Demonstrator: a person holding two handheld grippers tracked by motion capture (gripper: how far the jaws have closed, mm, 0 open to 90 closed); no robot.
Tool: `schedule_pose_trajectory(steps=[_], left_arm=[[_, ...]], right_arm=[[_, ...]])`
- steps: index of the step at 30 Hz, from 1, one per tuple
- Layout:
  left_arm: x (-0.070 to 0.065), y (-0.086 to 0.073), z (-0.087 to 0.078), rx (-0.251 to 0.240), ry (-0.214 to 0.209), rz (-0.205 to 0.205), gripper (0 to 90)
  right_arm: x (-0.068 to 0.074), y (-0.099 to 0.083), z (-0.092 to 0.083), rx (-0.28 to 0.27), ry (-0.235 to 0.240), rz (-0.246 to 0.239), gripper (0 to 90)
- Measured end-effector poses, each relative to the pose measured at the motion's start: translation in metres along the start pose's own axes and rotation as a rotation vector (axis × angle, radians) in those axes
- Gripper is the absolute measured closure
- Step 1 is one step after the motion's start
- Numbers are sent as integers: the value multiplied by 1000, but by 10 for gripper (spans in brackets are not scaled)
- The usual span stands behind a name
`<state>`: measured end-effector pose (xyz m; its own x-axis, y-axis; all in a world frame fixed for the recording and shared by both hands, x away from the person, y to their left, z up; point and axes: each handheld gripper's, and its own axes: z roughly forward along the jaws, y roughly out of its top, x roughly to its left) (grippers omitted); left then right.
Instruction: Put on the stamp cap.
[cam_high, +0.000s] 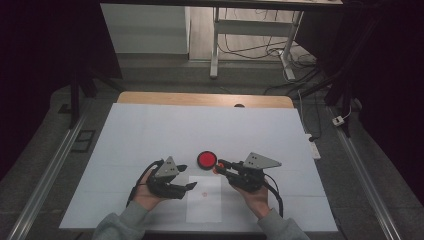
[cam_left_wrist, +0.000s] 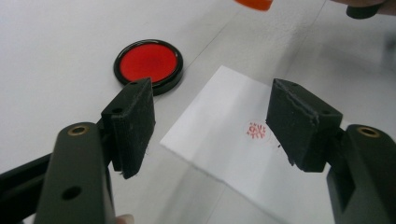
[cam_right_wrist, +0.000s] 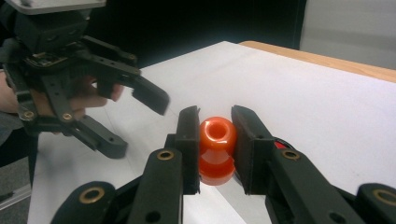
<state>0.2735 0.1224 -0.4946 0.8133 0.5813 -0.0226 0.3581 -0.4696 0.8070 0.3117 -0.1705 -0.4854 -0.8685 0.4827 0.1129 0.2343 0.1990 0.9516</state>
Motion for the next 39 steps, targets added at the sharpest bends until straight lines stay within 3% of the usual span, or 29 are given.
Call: schedule_pose_trajectory(steps=[13, 26, 39], left_arm=[[10, -24, -28, -14, 52, -49, 330], [24, -59, -62, -27, 119, -137, 333], [36, -71, -66, -17, 149, -175, 332]], right_arm=[[-6, 1, -5, 1, -32, -10, 722], [-14, 1, -8, 20, -75, -27, 722], [-21, 0, -9, 35, -110, -44, 722]])
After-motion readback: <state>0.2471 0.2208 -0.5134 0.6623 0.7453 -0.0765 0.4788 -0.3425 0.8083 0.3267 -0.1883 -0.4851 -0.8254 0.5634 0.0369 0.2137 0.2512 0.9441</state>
